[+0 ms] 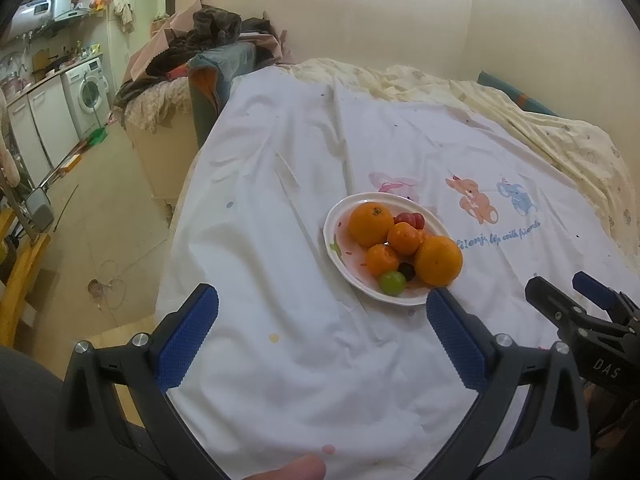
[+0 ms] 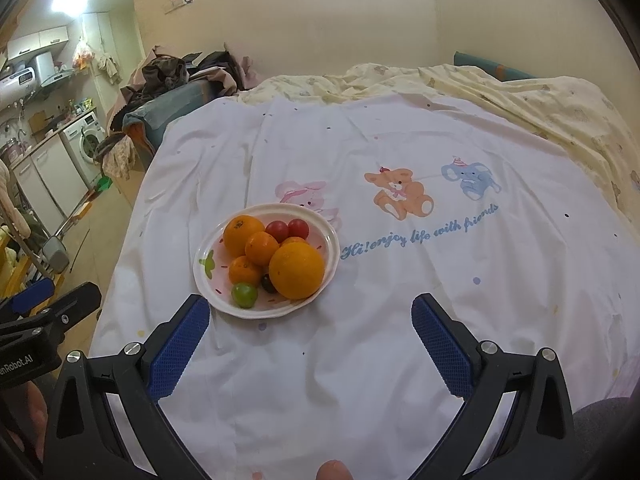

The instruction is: Organize fruits

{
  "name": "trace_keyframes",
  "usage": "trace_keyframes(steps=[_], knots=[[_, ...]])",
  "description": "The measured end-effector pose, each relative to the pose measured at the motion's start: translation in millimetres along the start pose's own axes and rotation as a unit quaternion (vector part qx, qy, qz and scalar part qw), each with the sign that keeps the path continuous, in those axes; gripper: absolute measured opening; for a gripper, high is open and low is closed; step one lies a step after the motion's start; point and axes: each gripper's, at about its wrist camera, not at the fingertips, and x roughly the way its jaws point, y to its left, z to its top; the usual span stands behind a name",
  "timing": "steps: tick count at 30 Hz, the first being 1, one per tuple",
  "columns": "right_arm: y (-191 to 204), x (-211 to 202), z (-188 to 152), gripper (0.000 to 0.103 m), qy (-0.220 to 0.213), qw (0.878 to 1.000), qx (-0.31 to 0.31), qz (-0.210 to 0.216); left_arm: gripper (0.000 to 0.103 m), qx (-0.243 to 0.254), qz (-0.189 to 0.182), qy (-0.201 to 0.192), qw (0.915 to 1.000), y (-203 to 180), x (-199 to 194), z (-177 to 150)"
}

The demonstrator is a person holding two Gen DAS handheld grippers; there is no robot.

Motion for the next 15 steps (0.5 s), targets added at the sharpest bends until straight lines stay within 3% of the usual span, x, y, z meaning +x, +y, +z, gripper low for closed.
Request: trace_keyframes(steps=[15], knots=[[-1.5,-0.9,1.2,0.103,0.001,1.0,0.0,-0.002,0.103,-0.001,0.001,0.001,1.0,-1.0,0.5,-1.4]])
